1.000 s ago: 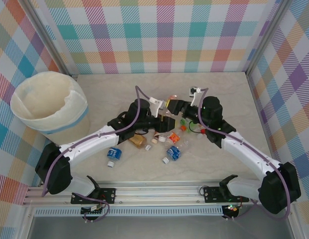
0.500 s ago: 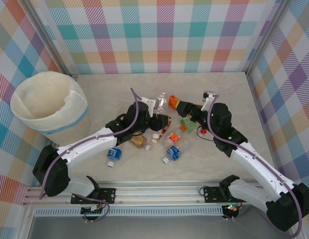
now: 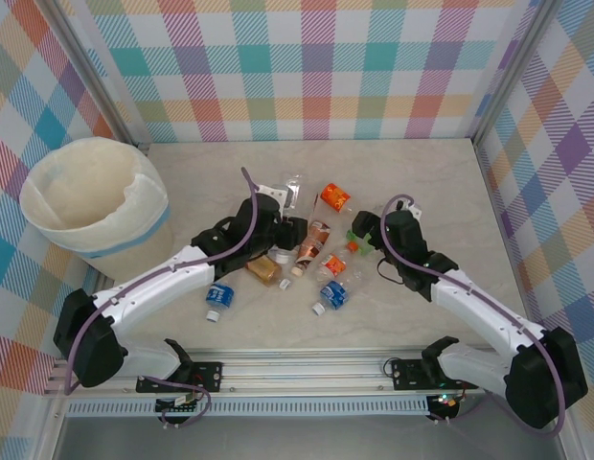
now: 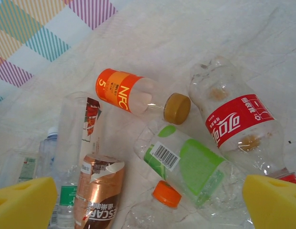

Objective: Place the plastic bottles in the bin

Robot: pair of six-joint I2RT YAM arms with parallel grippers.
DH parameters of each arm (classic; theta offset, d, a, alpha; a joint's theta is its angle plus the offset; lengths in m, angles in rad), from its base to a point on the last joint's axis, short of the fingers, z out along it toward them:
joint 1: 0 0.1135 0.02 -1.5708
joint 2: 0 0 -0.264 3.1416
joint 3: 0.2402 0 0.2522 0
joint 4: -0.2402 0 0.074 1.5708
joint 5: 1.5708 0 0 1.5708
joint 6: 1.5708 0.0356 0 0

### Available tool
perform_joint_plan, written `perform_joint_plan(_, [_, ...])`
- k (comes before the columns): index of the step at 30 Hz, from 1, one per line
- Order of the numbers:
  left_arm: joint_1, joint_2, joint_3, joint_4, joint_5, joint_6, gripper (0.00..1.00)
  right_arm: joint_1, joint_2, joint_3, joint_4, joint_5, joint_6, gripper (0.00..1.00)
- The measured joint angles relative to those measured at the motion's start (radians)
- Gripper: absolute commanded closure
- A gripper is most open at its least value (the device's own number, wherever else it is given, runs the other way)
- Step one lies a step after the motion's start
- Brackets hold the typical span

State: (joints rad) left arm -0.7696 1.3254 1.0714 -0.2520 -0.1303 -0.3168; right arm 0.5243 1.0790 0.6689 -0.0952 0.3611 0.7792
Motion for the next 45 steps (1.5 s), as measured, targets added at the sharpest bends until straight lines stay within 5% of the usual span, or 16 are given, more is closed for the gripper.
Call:
perform_joint_plan(12, [0.020, -0.085, 0.243, -0.178, -0.189, 0.200, 0.50, 0.000, 0.022, 0.000, 0.041, 0.021, -0.002, 0.00])
perform_joint_plan(23, [0.122, -0.143, 0.378, -0.237, -0.481, 0.388, 0.49, 0.000, 0.021, -0.002, 0.103, 0.001, -0.028, 0.00])
perform_joint_plan(34, [0.460, -0.261, 0.380, -0.168, -0.631, 0.438, 0.47, 0.000, -0.032, -0.023, 0.124, 0.005, -0.047, 0.00])
perform_joint_plan(45, [0.829, -0.220, 0.379, -0.180, -0.476, 0.317, 0.47, 0.000, -0.046, -0.029, 0.124, -0.021, -0.083, 0.00])
